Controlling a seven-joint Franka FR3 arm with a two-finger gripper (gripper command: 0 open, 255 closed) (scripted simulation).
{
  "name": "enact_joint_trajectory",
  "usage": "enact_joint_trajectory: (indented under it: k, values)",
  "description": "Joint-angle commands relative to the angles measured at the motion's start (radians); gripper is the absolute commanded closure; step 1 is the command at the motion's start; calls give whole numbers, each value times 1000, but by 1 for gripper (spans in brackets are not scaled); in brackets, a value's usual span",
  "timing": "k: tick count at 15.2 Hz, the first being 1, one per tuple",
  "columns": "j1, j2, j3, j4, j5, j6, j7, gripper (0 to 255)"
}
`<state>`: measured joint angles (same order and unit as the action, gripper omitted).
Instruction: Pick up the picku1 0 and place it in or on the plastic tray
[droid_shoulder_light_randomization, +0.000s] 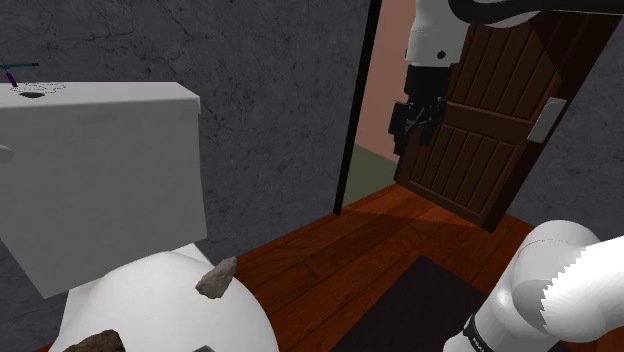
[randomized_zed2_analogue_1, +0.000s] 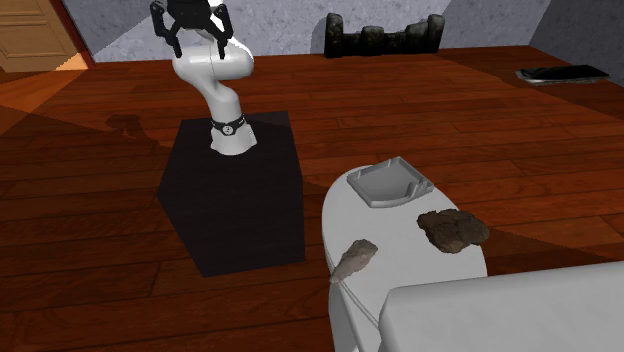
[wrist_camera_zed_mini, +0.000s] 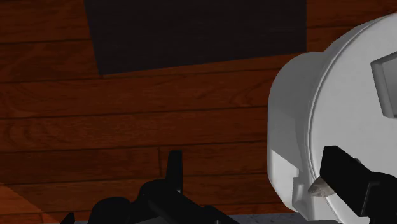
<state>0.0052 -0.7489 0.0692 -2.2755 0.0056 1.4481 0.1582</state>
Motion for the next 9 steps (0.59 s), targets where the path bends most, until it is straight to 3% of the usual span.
enact_joint_trajectory:
  k: [1,9]
  values:
    - [0,0,0,0,0,0,0,0]
    - [6,126,100,-112,83,251,159,0]
